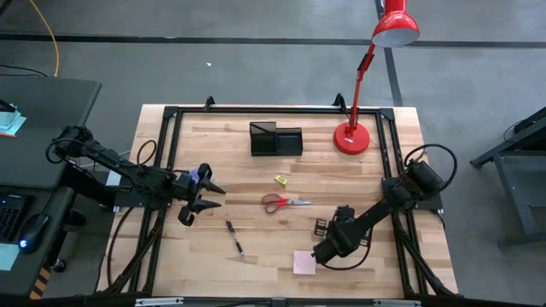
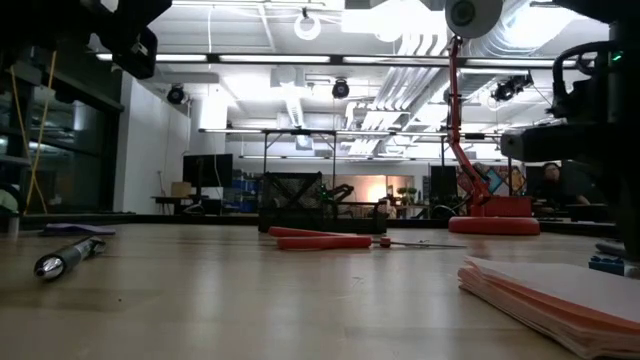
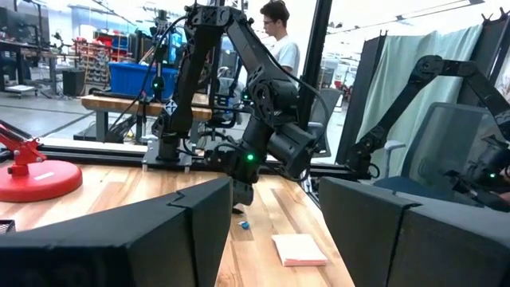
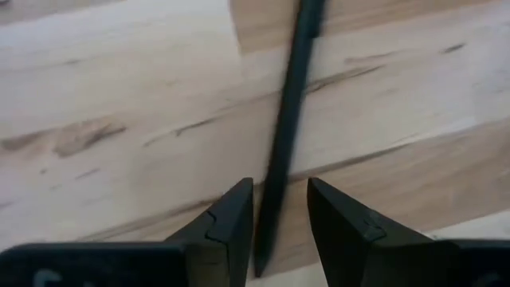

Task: Pick and place office supplies into organizer
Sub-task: Put the black pen into the desk organizer

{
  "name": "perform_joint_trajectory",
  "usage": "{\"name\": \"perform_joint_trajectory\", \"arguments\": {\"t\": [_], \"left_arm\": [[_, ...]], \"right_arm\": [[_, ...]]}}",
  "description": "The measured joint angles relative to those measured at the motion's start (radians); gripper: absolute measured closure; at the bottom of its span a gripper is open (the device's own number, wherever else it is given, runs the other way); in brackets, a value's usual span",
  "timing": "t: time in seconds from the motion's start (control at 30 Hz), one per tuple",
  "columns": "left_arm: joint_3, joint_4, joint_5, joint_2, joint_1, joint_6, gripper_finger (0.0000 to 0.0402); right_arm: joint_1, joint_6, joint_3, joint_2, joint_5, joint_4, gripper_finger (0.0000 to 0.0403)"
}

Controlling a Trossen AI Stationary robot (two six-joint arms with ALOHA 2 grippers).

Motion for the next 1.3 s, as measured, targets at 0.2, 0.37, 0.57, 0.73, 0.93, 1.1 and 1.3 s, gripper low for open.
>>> {"name": "perform_joint_trajectory", "arguments": {"t": [0.2, 0.37, 0.57, 0.73, 0.93, 1.1, 1.3], "left_arm": [[0.000, -0.005, 0.000, 0.000, 0.000, 0.000, 0.0220], [0.000, -0.005, 0.000, 0.000, 0.000, 0.000, 0.0220], [0.000, -0.005, 0.000, 0.000, 0.000, 0.000, 0.0220], [0.000, -0.006, 0.000, 0.000, 0.000, 0.000, 0.0220], [0.000, -0.007, 0.000, 0.000, 0.000, 0.000, 0.0220], [0.000, -0.045, 0.000, 0.000, 0.000, 0.000, 0.0220], [0.000, -0.080, 0.000, 0.000, 0.000, -0.015, 0.0220]], "right_arm": [[0.000, -0.003, 0.000, -0.001, -0.027, -0.001, 0.0292], [-0.001, -0.017, -0.012, -0.001, -0.017, 0.039, 0.0316], [-0.001, -0.017, -0.051, -0.009, -0.019, 0.102, 0.0348], [-0.001, -0.025, -0.053, -0.010, -0.014, 0.105, 0.0376], [0.010, -0.050, -0.056, -0.032, 0.050, 0.094, 0.0393], [0.028, -0.049, -0.060, -0.048, 0.192, 0.048, 0.0397], [0.059, -0.083, -0.059, -0.050, 0.292, 0.035, 0.0399]]}}
